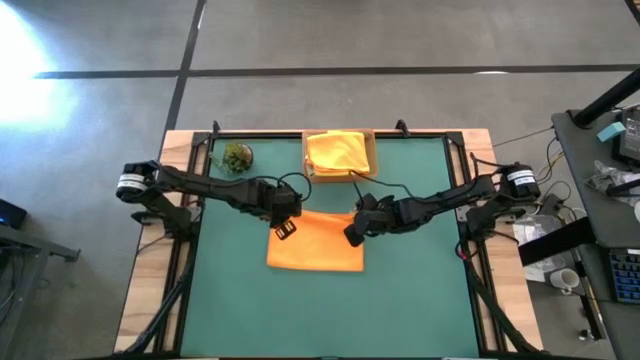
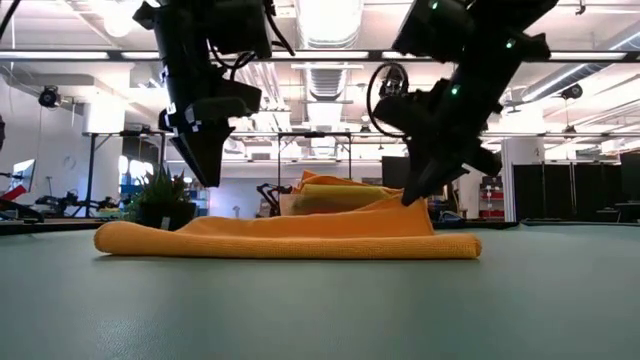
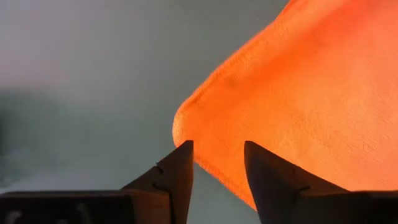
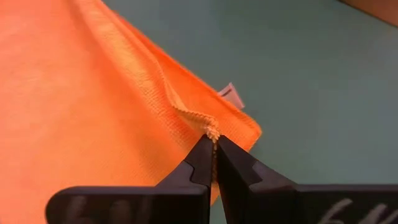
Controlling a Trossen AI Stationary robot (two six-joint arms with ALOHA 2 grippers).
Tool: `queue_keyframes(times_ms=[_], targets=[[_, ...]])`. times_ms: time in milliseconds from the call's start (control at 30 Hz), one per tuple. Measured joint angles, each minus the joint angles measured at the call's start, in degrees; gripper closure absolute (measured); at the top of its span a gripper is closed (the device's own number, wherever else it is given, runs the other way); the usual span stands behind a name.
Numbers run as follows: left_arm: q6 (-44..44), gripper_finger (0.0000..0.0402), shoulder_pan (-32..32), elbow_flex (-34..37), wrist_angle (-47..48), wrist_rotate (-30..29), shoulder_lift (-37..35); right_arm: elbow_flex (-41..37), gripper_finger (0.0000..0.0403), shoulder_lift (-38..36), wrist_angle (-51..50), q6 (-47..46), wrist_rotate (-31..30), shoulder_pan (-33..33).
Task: Fold microfiber towels
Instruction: Fold the orange microfiber towel
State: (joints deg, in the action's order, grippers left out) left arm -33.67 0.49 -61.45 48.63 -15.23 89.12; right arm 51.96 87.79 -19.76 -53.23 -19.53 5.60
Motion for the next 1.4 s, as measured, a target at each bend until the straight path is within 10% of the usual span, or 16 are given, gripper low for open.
queue_keyframes(times_ms=[900, 1133, 1400], targets=[[7.09, 0.0265, -10.07, 2.12, -10.25, 13.91, -1.09, 0.0, 0.0237, -4.81, -2.01, 11.21, 6.01, -3.29], [0.41, 0.0279, -11.58, 7.36, -15.2, 15.44, -1.09, -0.17, 0.028, -0.97, 1.55, 20.07, 14.03, -3.38], [-1.39, 0.0388, -13.26, 12.01, -20.64, 17.47, -0.79, 0.05, 0.0388, 1.81, 5.87, 24.75, 13.92, -4.87]])
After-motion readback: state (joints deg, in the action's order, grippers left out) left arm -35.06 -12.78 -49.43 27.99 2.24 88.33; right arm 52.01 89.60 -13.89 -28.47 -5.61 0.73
